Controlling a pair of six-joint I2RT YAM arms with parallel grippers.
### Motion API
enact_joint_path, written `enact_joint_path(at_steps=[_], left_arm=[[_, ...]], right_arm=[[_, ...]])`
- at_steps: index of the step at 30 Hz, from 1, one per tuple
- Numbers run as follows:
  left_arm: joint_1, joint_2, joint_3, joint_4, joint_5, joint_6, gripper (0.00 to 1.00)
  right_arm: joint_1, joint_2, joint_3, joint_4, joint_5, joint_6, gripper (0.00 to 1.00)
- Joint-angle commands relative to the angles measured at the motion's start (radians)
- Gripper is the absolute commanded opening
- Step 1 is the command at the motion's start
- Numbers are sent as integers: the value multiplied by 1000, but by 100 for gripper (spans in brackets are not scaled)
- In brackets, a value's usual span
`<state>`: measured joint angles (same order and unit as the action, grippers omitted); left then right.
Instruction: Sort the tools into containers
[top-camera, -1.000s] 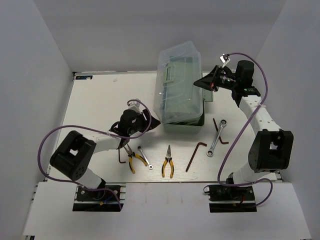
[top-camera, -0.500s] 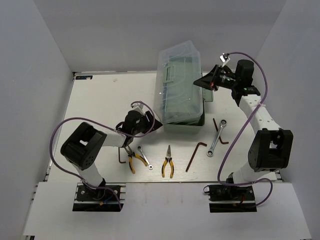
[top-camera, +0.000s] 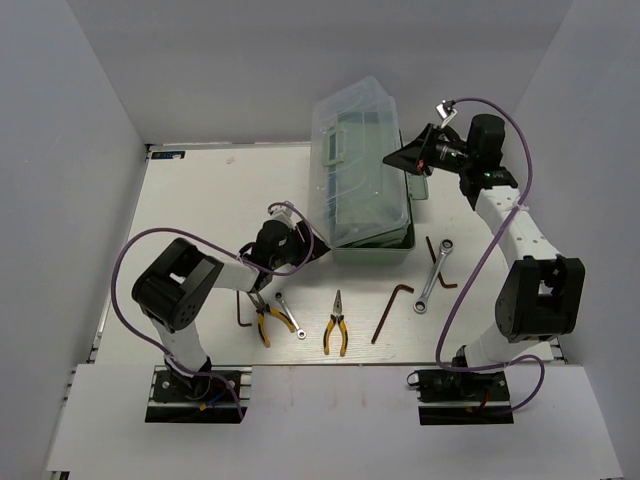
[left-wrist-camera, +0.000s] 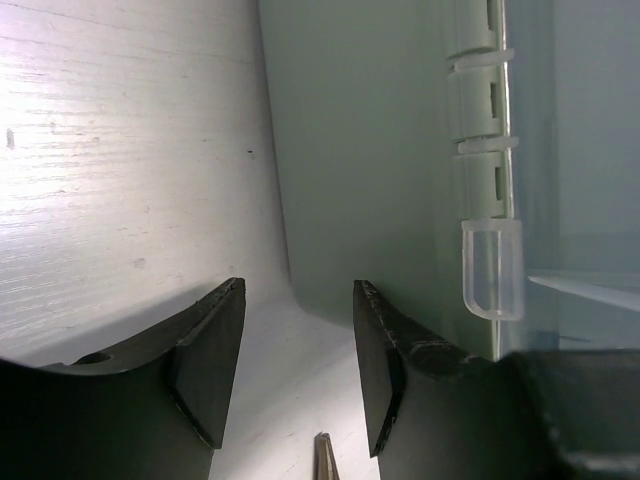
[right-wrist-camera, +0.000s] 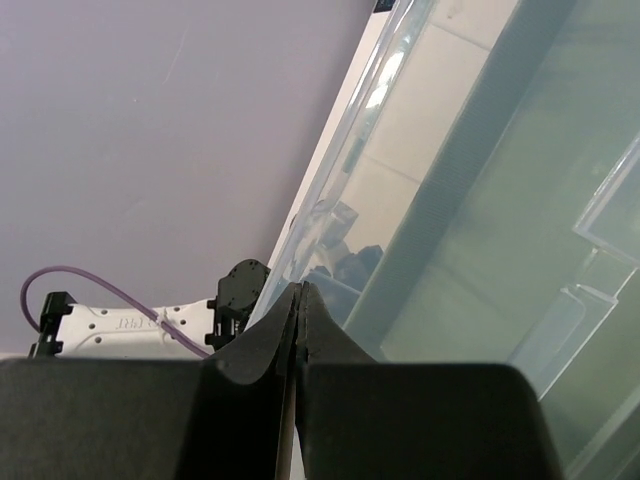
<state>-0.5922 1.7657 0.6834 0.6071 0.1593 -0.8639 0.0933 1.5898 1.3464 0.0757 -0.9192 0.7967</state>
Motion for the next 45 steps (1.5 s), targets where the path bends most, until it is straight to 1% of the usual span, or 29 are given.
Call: enact_joint_path(at_steps=[1, 15, 24, 33, 38, 44, 45], left_arm=[[-38, -3, 48, 85, 46, -21, 58], [-47, 15, -2, 194, 55, -98, 56], [-47, 15, -64, 359, 74, -164, 55], [-29, -8, -136, 453, 83, -196, 55], [-29, -61, -194, 453, 49, -196, 55], [-20, -72, -185, 453, 40, -205, 55], [-20, -63, -173, 462, 51, -205, 55]], right_arm=[[49, 27, 26, -10, -18, 1, 0], [91, 42, 72, -30, -12, -1, 0], [108, 45, 82, -45, -7, -13, 0], [111, 50, 88, -66, -3, -31, 0], [109, 50, 89, -73, -3, -36, 0], [127, 50, 91, -73, -1, -39, 0], [114, 50, 88, -73, 0, -39, 0]])
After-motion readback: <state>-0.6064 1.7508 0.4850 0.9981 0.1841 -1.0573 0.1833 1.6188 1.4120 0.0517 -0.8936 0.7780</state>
